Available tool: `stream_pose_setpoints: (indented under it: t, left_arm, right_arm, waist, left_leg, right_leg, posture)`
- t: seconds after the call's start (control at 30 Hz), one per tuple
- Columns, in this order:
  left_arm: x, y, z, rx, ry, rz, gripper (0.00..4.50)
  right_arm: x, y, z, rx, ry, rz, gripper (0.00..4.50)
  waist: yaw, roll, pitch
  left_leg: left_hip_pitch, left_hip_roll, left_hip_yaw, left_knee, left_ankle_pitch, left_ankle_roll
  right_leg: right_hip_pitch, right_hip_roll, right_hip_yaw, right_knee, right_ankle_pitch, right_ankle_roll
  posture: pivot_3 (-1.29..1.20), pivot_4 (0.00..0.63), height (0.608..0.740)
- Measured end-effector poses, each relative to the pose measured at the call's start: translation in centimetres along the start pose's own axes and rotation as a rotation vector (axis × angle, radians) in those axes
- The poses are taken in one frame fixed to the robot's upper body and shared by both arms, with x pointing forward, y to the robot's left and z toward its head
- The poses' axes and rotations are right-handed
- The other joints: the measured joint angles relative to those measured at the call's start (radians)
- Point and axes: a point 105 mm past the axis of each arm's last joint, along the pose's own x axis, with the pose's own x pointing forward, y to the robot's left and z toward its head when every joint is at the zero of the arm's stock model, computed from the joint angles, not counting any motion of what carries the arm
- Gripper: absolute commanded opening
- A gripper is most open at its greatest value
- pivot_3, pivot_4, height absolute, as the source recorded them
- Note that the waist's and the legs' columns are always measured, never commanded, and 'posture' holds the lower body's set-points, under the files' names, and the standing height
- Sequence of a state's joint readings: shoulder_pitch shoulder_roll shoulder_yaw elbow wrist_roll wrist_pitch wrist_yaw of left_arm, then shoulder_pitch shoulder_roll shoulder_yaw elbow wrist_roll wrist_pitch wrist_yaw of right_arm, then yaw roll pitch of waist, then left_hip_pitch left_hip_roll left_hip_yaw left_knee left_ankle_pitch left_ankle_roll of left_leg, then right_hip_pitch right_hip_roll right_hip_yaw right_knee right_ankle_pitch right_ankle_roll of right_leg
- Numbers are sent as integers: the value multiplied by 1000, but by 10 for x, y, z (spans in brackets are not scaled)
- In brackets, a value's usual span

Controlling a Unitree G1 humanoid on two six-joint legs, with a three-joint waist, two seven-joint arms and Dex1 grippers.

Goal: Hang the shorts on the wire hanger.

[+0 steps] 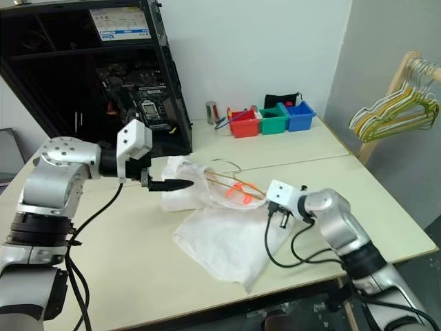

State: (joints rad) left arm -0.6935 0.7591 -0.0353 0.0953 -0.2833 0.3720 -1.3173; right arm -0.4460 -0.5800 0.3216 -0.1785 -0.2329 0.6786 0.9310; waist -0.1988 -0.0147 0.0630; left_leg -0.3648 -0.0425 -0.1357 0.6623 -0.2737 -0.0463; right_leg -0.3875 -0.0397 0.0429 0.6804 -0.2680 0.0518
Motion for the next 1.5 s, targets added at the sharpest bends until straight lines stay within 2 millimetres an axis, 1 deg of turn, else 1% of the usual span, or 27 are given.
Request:
stream_pose_setpoints:
  t: [0.07,0.13,0.2,0.23,0.27,0.37,0.4,0.43,0.5,0.57,0.63,0.7,0.73,0.77,0.8,0.9,0.93,1.0,1.03,1.07,1.13,1.17,1.23,1.33,1.43,1.5]
  left_arm:
    - [8,-9,-1,-20,-23,-24,4468]
    - [22,-21,2,-44,-66,-63,4468]
    - [32,-27,5,-55,-91,-86,4468]
    - [38,-32,8,-55,-109,-104,4468]
    - [47,-38,12,-58,-135,-130,4468]
    - [61,-46,13,-76,-169,-158,4468]
    - [65,-48,13,-82,-175,-168,4468]
    - [67,-49,14,-84,-181,-170,4468]
    - [76,-51,18,-89,-212,-176,4468]
    - [84,-53,24,-83,-249,-192,4468]
    - [94,-57,29,-80,-281,-209,4468]
    - [108,-59,39,-78,-329,-218,4468]
    - [116,-59,46,-82,-361,-213,4468]
    - [127,-57,56,-92,-401,-199,4468]
    - [133,-57,64,-87,-426,-196,4468]
    - [144,-52,75,-92,-470,-160,4468]
    - [152,-49,81,-109,-491,-133,4468]
    - [162,-49,91,-130,-527,-116,4468]
    - [168,-51,100,-127,-558,-103,4468]
    - [170,-48,102,-132,-563,-84,4468]
    - [181,-47,114,-134,-587,-48,4468]
    - [184,-50,118,-128,-597,-48,4468]
    - [185,-50,120,-125,-600,-43,4468]
    - [185,-49,120,-129,-596,-29,4468]
    - [185,-49,120,-130,-596,-25,4468]
    - [184,-49,120,-128,-599,-24,4468]
  right_arm:
    - [-14,10,-11,70,25,-1,0]
    - [-37,27,-27,198,56,-13,0]
    - [-50,35,-34,275,75,-26,0]
    - [-60,39,-39,321,88,-39,0]
    - [-74,44,-48,364,119,-63,0]
    - [-100,54,-71,455,207,-114,0]
    - [-109,56,-80,503,238,-149,0]
    - [-114,56,-83,521,249,-165,0]
    - [-128,59,-93,634,267,-239,0]
    - [-136,60,-97,737,263,-307,0]
    - [-142,60,-98,818,244,-360,0]
    - [-145,59,-96,896,200,-423,0]
    - [-147,58,-99,934,189,-464,0]
    - [-150,52,-104,991,171,-547,0]
    - [-153,46,-109,1014,172,-604,0]
    - [-166,29,-122,1068,188,-767,0]
    - [-172,17,-127,1090,188,-837,0]
    - [-178,2,-130,1094,192,-905,0]
    - [-181,-10,-128,1082,190,-941,0]
    - [-181,-16,-128,1086,189,-954,0]
    - [-193,-40,-126,1072,194,-1041,0]
    - [-196,-47,-124,1066,193,-1066,0]
    - [-198,-53,-126,1080,206,-1093,0]
    - [-198,-56,-135,1118,249,-1109,0]
    - [-206,-67,-139,1141,268,-1134,0]
    - [-210,-73,-139,1173,243,-1152,0]
  waist:
    - [2,0,-1]
    - [4,1,-2]
    - [1,1,-2]
    - [0,1,-2]
    - [-2,3,-4]
    - [-12,6,-8]
    - [-23,6,-9]
    - [-30,7,-10]
    - [-51,9,-13]
    - [-69,11,-15]
    - [-83,12,-16]
    - [-103,12,-16]
    - [-110,12,-17]
    - [-119,12,-17]
    - [-133,14,-18]
    - [-183,20,-22]
    - [-201,20,-22]
    - [-225,21,-23]
    - [-244,23,-24]
    - [-250,23,-24]
    - [-272,26,-26]
    - [-277,26,-26]
    - [-282,26,-26]
    - [-286,26,-26]
    - [-285,27,-26]
    - [-285,27,-26]
  left_leg:
    - [0,1,1,0,0,0]
    - [1,1,0,0,0,0]
    - [1,1,1,0,0,0]
    - [1,1,1,0,0,0]
    - [1,1,2,0,0,0]
    - [2,1,2,0,0,0]
    - [2,1,2,0,0,0]
    - [2,1,3,0,0,0]
    - [2,1,2,0,0,0]
    - [2,2,2,-1,0,0]
    - [2,2,2,-1,0,0]
    - [1,1,2,-1,-1,0]
    - [2,1,1,-1,-1,0]
    - [1,1,1,0,-1,0]
    - [1,-1,2,-1,-2,1]
    - [2,-1,4,-1,-6,6]
    - [2,-2,5,-1,-6,7]
    - [2,-2,6,-1,-8,10]
    - [2,-1,7,-1,-9,12]
    - [3,-1,7,-1,-9,12]
    - [4,-2,9,-2,-10,14]
    - [4,-2,11,-2,-12,18]
    - [4,-1,11,-2,-13,19]
    - [5,-2,14,-2,-13,19]
    - [6,-5,16,-2,-13,19]
    - [6,-5,17,-2,-13,19]
  right_leg:
    - [0,0,0,0,-1,2]
    - [2,0,1,-1,-1,2]
    - [1,1,0,-1,-2,3]
    - [2,1,0,-1,-2,3]
    - [3,2,0,-2,-2,4]
    - [4,2,-1,-2,-3,4]
    - [4,2,-1,-2,-3,4]
    - [4,2,0,-2,-3,4]
    - [4,2,-2,-2,-3,5]
    - [4,3,-2,-2,-3,5]
    - [5,3,-1,-3,-4,6]
    - [6,2,-2,-5,-4,6]
    - [7,2,-3,-6,-4,6]
    - [8,1,-3,-7,-4,6]
    - [8,0,-2,-8,-5,8]
    - [9,-1,-1,-9,-6,10]
    - [9,-2,0,-9,-7,10]
    - [10,-3,0,-10,-8,12]
    - [12,-3,-1,-11,-9,13]
    - [13,-3,-1,-12,-9,13]
    - [16,-5,-2,-16,-10,14]
    - [17,-5,-2,-17,-10,14]
    - [18,-5,-2,-18,-10,14]
    - [18,-6,0,-17,-10,15]
    - [19,-10,0,-17,-12,18]
    - [20,-12,0,-17,-13,19]
  posture:
    - [-283,0,740]
    - [-308,0,740]
    - [-350,0,740]
    - [-350,0,740]
    - [-366,0,740]
    - [-404,0,740]
    - [-404,0,740]
    - [-416,0,740]
    - [-442,0,740]
    - [-468,0,740]
    - [-503,0,740]
    - [-522,0,740]
    - [-522,0,740]
    - [-522,0,740]
    - [-527,0,740]
    - [-539,0,740]
    - [-546,0,740]
    - [-543,0,740]
    - [-539,0,740]
    - [-539,0,740]
    - [-532,1,740]
    - [-525,1,740]
    - [-525,1,740]
    - [-512,0,740]
    - [-512,0,740]
    - [-501,0,740]
